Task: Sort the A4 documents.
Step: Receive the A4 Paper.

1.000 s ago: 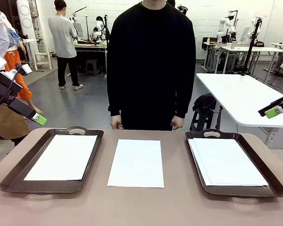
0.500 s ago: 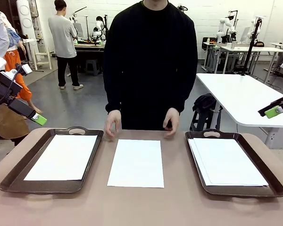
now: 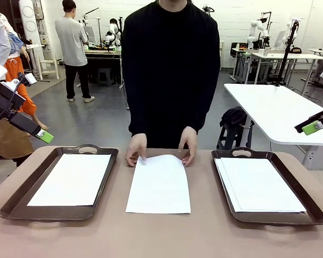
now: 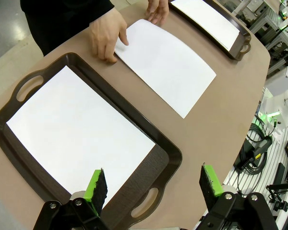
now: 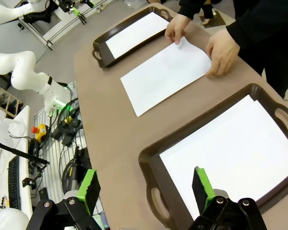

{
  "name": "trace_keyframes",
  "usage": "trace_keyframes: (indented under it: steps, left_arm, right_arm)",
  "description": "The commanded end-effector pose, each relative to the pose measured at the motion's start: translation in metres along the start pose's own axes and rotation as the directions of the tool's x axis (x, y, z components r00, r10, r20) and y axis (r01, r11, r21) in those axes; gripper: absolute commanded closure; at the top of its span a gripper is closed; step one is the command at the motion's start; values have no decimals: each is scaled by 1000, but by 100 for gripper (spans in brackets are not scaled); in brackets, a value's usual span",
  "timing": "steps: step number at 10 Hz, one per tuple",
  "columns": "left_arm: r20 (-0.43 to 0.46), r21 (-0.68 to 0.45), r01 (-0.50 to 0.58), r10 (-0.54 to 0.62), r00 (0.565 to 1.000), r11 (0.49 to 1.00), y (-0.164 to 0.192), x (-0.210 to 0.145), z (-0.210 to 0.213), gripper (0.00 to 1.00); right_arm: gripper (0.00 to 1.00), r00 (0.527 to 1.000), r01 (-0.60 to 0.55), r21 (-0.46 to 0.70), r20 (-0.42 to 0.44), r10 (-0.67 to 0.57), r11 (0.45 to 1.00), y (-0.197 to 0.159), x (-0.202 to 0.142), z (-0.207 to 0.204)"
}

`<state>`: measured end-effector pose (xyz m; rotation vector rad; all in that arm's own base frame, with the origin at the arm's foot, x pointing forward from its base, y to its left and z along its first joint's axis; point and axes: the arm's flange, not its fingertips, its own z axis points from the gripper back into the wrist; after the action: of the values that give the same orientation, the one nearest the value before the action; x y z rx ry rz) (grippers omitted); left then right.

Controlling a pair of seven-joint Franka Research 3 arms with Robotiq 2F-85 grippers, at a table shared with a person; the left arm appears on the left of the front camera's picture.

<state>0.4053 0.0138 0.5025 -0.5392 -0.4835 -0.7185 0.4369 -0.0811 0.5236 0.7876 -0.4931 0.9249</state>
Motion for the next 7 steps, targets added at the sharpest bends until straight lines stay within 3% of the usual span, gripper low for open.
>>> trace_keyframes:
  steps: [1,7]
  left_arm:
    - [1,0,4,-4,1000,1000,0,0,1,0]
    - [1,0,4,-4,1000,1000,0,0,1,0]
  right_arm:
    - [0,1000,-7,0,0,7,1000,1,1,0]
    - [0,1000,-7,0,0,7,1000,1,1,0]
